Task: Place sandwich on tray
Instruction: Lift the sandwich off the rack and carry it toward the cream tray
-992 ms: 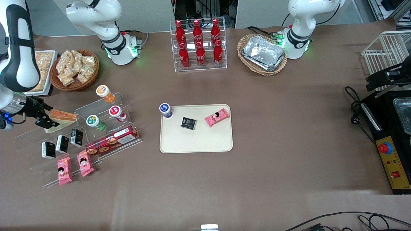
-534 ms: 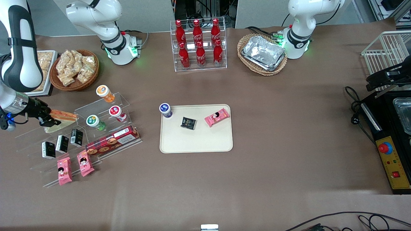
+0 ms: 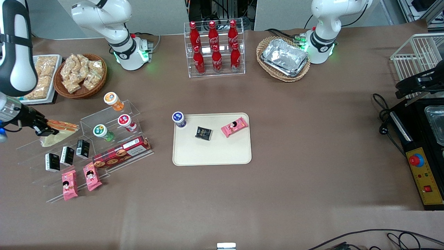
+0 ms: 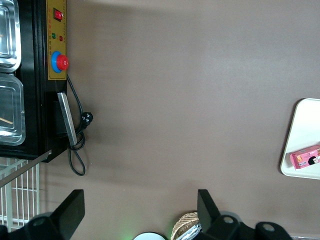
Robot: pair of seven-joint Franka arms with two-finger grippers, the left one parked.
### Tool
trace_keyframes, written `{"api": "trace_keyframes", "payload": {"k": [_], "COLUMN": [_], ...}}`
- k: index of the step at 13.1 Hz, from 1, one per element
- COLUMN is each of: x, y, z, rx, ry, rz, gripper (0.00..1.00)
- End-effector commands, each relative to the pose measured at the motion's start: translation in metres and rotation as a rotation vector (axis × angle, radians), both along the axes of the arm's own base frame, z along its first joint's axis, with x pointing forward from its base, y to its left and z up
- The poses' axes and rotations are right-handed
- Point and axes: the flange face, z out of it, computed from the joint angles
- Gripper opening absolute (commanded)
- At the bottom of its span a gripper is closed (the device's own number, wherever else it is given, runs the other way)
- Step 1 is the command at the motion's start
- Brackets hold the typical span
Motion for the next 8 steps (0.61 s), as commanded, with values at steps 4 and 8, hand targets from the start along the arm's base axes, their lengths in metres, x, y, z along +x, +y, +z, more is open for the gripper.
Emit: {"api": "trace_keyframes", "payload": {"k": [4,8], "x": [0.016,0.039], "y": [0.021,0.108], "z": [0.105,0.115], "rx": [0.074,0.067], "ry": [0.009,-0.034], "rz": [0.523,1.011], "gripper": [0.32,0.33]}}
